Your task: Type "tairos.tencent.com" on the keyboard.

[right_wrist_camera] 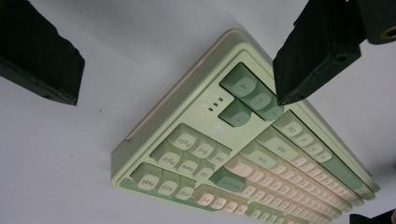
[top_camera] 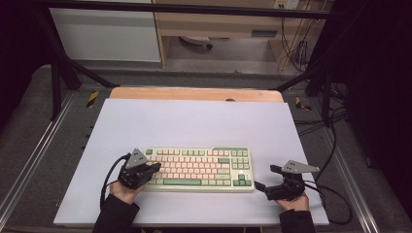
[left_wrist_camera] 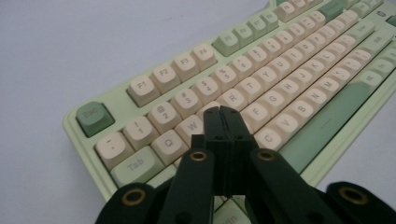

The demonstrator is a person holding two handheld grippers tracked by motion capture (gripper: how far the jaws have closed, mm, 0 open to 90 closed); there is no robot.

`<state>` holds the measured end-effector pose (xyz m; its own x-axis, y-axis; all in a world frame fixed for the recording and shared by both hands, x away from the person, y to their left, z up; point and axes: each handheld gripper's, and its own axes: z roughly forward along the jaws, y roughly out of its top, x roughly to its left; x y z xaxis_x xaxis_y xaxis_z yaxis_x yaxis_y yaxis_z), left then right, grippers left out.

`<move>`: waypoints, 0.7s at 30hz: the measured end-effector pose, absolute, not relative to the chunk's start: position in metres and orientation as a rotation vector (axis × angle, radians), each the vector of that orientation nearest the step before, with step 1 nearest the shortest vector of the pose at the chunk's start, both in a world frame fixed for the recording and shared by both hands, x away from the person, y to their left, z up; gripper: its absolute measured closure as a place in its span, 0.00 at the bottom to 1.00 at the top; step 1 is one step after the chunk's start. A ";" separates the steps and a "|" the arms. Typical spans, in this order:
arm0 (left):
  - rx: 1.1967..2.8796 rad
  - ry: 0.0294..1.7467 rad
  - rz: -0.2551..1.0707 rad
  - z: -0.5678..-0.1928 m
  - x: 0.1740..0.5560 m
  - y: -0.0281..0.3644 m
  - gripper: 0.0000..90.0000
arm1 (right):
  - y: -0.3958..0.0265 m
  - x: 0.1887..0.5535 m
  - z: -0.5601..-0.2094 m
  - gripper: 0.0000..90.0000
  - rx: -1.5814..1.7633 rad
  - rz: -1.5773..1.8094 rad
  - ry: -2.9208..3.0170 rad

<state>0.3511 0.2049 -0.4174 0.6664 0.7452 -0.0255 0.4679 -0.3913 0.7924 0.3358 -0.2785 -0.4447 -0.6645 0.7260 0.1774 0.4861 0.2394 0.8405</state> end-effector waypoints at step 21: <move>2.057 0.978 0.412 -0.431 0.355 0.215 1.00 | -0.278 0.336 -0.445 0.03 1.135 1.386 2.269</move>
